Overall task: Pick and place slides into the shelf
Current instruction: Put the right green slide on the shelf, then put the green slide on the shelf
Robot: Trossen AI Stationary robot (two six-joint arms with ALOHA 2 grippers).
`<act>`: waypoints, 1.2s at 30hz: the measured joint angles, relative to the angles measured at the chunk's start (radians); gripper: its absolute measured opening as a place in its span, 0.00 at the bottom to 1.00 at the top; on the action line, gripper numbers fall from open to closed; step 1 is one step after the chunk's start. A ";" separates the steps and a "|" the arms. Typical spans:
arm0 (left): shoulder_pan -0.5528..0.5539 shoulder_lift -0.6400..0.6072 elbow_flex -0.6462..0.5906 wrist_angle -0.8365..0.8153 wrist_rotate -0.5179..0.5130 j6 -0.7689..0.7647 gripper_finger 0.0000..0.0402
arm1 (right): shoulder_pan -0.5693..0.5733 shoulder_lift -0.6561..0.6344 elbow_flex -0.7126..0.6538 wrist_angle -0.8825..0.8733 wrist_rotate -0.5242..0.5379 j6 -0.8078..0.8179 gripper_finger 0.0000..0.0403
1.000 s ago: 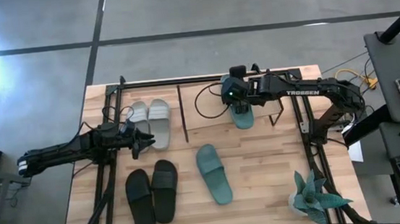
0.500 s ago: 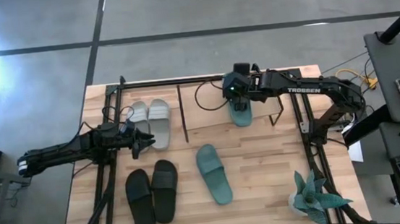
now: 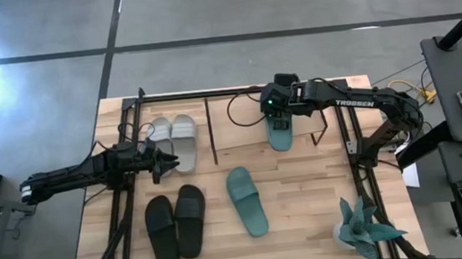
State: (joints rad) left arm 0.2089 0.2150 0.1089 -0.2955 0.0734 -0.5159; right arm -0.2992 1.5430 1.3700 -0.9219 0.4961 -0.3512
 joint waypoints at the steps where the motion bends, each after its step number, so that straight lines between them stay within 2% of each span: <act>1: 0.000 0.000 0.000 0.000 0.000 0.000 0.33 | 0.000 -0.004 0.010 -0.029 -0.014 0.016 0.36; 4: 0.000 0.000 0.000 0.000 0.000 0.000 0.33 | 0.001 -0.021 0.029 -0.091 -0.060 0.059 0.40; 10: 0.000 0.000 0.000 0.000 0.000 0.000 0.33 | 0.020 -0.056 0.033 -0.095 -0.053 0.083 0.43; 15: 0.000 0.000 0.000 0.001 0.000 0.000 0.33 | 0.042 -0.056 0.034 -0.031 0.066 -0.021 0.43; 19: 0.000 0.000 0.000 0.000 0.000 0.000 0.33 | 0.065 -0.056 0.034 0.002 0.030 -0.050 0.43; 24: 0.000 0.000 0.000 0.000 0.000 0.000 0.33 | 0.130 -0.057 0.034 -0.100 0.024 0.023 0.43; 28: 0.000 0.000 0.000 0.001 0.000 0.000 0.33 | 0.223 -0.071 0.034 -0.201 0.019 0.207 0.43; 31: 0.000 0.000 0.000 0.001 0.000 0.000 0.33 | 0.341 -0.081 0.058 -0.202 -0.054 0.354 0.43; 36: 0.000 -0.001 0.000 0.000 0.000 0.000 0.33 | 0.570 -0.033 0.093 -0.148 -0.085 0.441 0.43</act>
State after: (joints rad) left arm 0.2089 0.2136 0.1089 -0.2951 0.0732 -0.5163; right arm 0.2703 1.5102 1.4634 -1.0698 0.4113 0.0902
